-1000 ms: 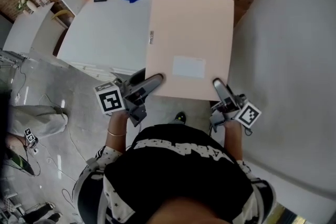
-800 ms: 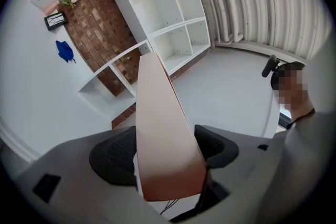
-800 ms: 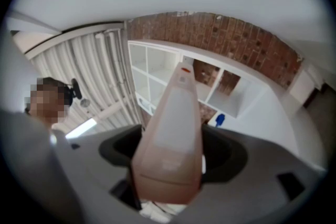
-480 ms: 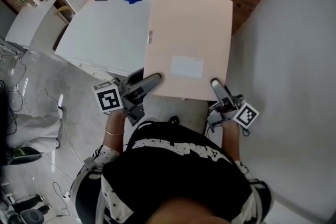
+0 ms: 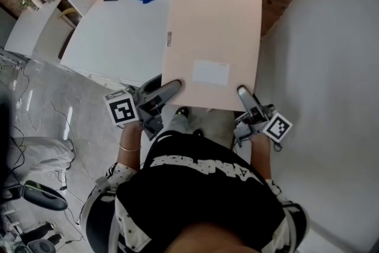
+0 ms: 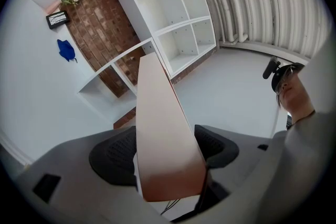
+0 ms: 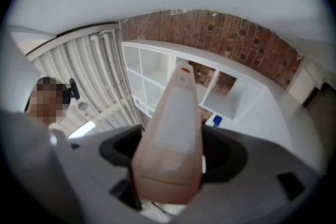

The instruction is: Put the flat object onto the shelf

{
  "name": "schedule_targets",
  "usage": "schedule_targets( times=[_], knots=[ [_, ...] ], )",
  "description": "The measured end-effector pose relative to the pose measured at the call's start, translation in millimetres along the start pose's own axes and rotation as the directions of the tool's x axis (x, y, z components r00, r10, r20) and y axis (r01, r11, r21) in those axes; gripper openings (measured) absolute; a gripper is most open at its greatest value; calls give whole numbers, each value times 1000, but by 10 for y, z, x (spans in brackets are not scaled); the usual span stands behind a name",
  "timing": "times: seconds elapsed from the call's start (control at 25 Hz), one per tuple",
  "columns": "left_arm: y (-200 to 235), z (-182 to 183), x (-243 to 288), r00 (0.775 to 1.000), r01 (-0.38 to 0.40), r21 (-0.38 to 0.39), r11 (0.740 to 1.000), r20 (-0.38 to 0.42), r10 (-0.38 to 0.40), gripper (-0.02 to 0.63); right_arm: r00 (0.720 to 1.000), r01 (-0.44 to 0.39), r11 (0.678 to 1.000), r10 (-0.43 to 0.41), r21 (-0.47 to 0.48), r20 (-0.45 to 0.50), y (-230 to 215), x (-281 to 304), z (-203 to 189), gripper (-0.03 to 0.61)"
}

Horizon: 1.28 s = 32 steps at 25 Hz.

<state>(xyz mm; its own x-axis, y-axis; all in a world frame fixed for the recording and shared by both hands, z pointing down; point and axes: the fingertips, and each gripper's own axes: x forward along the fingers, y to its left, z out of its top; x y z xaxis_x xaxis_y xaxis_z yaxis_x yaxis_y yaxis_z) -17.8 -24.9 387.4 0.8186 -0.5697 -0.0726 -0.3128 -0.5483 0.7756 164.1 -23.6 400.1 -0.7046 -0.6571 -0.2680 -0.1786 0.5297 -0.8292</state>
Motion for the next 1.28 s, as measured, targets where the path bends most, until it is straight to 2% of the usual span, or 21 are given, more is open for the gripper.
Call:
schedule_targets(
  times=[0.48, 0.88, 1.08, 1.28],
  knots=[
    [468, 463, 307, 999, 18, -32, 999, -44, -19, 350, 998, 53, 999, -53, 5, 35, -348, 484, 229, 371],
    [839, 683, 482, 997, 25, -58, 998, -65, -29, 350, 995, 87, 996, -88, 12, 44, -634, 776, 332, 371],
    [979, 760, 522, 996, 3, -65, 998, -87, -8, 350, 993, 105, 994, -106, 18, 45, -711, 882, 367, 371],
    [1316, 921, 667, 995, -19, -73, 997, -101, 11, 350, 991, 124, 992, -125, 28, 42, -1005, 1110, 448, 371]
  ],
)
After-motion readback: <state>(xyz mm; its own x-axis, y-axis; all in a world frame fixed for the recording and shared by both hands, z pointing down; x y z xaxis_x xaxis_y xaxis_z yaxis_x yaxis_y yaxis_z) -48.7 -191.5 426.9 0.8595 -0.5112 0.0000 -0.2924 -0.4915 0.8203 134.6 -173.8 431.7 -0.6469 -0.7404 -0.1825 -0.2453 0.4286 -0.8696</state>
